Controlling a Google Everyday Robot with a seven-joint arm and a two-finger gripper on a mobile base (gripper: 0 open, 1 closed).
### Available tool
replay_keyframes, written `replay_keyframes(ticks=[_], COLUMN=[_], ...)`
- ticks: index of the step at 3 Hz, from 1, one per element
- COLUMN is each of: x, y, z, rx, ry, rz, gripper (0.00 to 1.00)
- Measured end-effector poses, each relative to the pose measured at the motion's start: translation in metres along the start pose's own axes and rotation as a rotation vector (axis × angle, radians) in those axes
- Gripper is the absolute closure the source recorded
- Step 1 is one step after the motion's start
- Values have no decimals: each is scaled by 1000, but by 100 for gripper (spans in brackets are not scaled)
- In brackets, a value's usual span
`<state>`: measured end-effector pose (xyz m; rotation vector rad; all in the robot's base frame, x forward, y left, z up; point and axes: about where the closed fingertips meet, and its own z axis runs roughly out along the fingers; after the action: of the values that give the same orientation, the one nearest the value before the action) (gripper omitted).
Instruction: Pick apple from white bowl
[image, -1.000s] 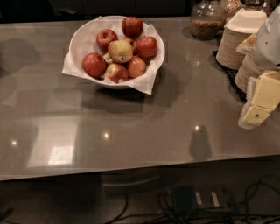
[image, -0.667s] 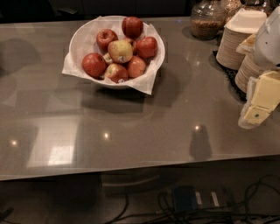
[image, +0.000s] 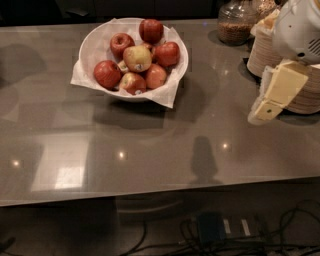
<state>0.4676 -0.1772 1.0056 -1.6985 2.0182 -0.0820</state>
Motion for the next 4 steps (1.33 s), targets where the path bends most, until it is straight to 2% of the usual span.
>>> replay_keyframes(ticks=[1, 2, 3, 4], x=[-38, -71, -120, -165], y=[-23, -42, -64, -78], z=[6, 15, 32, 53], rx=[47, 60, 37, -3], ry=[-119, -208, -294, -343], rz=[-37, -70, -134, -197], gripper=[0, 0, 0, 0])
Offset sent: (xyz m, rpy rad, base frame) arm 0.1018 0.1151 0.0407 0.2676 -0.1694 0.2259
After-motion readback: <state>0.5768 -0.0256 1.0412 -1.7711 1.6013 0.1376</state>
